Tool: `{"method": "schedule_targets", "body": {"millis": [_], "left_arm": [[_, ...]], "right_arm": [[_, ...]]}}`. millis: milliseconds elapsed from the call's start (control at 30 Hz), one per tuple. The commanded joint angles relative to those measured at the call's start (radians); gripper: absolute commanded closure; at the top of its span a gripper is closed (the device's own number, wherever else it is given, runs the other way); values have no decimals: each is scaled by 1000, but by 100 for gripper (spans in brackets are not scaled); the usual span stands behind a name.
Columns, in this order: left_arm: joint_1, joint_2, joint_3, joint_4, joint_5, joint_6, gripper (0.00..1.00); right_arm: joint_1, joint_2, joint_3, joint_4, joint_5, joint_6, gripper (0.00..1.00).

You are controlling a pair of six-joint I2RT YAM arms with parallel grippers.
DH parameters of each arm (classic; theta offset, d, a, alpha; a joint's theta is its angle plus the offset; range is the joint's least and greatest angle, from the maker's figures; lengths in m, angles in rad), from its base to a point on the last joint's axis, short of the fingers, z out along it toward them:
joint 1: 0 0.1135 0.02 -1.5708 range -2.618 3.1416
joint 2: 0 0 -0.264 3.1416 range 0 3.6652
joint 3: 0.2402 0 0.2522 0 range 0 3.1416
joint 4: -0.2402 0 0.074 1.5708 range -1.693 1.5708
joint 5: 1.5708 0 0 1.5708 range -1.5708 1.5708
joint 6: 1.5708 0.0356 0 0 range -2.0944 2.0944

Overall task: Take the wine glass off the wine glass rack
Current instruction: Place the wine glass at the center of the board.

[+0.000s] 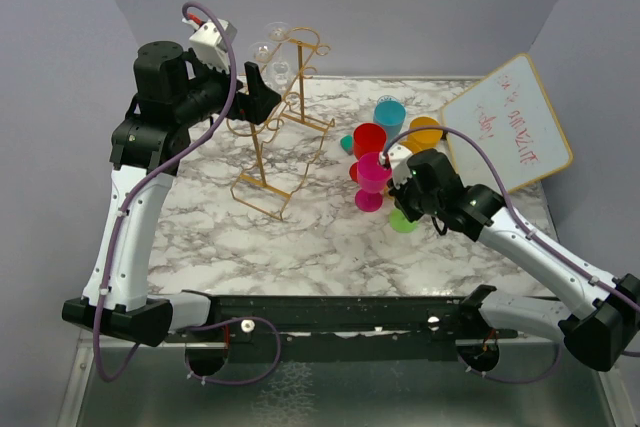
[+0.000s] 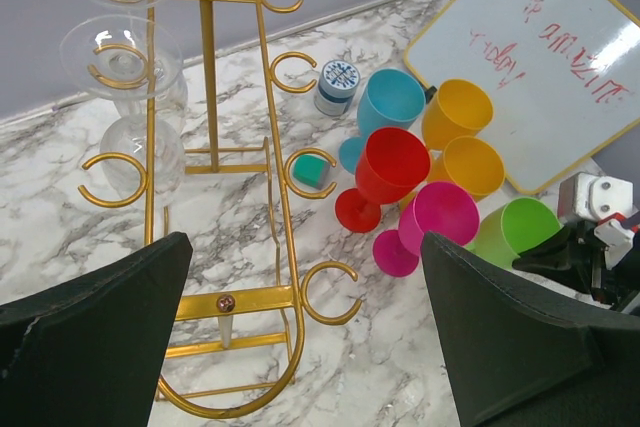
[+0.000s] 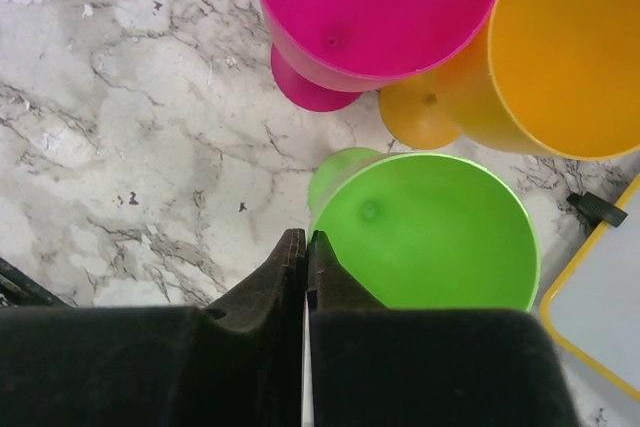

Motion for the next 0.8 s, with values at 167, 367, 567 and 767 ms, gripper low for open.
{"method": "schedule_targets", "body": {"millis": [167,367,567,767], "left_arm": [[9,-24,3,-5,5,25,1],[9,-25,2,-6,-6,29,1],[22,11,34,-7,-24,43,1],[104,121,144,-5,6,50,1]], "right_arm": [[4,-22,26,55,69,57,64],[3,-36,88,6,93,56,48],[3,-66,166,-11,24,65,37],[3,-2,276,-23,-30,167,33]]}}
